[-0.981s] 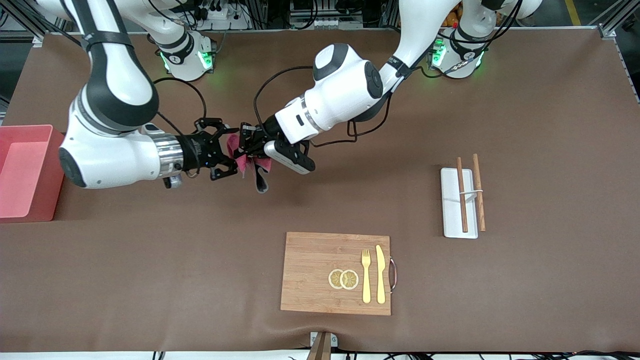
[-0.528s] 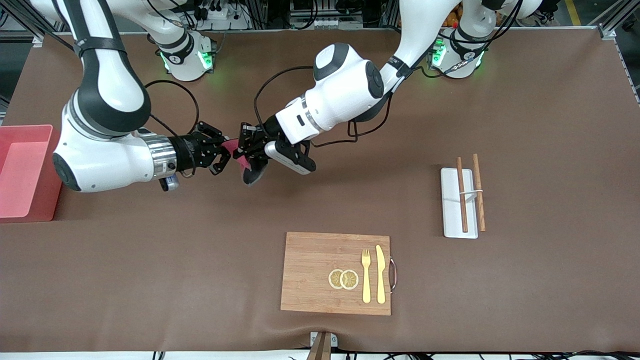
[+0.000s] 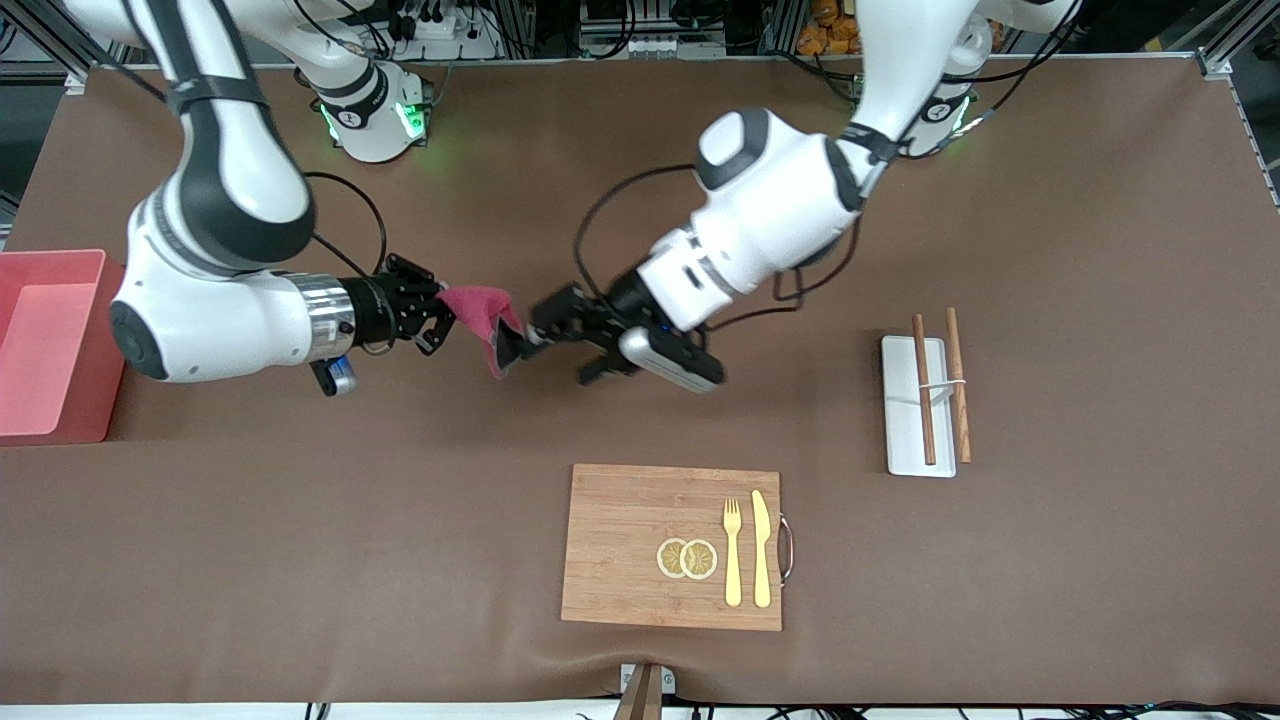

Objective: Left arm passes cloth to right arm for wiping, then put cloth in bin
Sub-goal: 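Release the cloth from the left gripper and withdraw it while the right gripper holds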

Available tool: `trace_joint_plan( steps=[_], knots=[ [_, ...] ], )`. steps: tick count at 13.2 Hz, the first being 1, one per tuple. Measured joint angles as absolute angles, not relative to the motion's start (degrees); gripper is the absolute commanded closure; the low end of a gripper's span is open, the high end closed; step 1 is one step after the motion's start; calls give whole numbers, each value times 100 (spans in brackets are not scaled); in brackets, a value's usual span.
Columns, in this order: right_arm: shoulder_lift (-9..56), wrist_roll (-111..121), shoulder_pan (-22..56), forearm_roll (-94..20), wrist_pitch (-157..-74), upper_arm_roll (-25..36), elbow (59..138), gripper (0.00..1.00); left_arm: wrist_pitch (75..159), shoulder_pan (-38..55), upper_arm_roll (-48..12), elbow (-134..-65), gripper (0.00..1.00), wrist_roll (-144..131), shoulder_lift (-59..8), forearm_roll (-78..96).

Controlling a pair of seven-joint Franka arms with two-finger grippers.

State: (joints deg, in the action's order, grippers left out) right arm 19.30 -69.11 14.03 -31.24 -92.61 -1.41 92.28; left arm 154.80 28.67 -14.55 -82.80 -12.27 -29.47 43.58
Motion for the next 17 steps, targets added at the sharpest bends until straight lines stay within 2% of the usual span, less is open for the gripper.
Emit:
trace_joint_plan(
  steps=[2,5,8,10,12,15,17],
  knots=[
    [1996,-6694,1924,-2290,-10324,-164,9480,100,15065,2384,-1432,-8798,0,-1227,-2595,4111],
    [2170,-5972,2457,-1941,-11982,-173,10350,100,13241,1258,-1400,-9181,0,-1228,-2017,3172],
    [2218,-4780,2405,-1890,-13382,-82,11495,100,11812,247,-1395,-9204,0,-1219,-1662,1969],
    [2229,-4228,2271,-1660,-13744,24,11946,100,11226,-157,-1398,-9206,0,-1210,-1501,1211],
    [2223,-3280,1826,-1424,-13763,196,12068,100,10616,-438,-1401,-9207,0,-1148,-1264,586],
    [2229,-684,205,-1314,-13766,301,12085,100,9810,-647,-1349,-9217,0,-731,-759,81],
    [2242,889,-713,-1147,-13774,322,12058,100,9375,-487,-988,-9238,0,-308,-414,64]
  ],
)
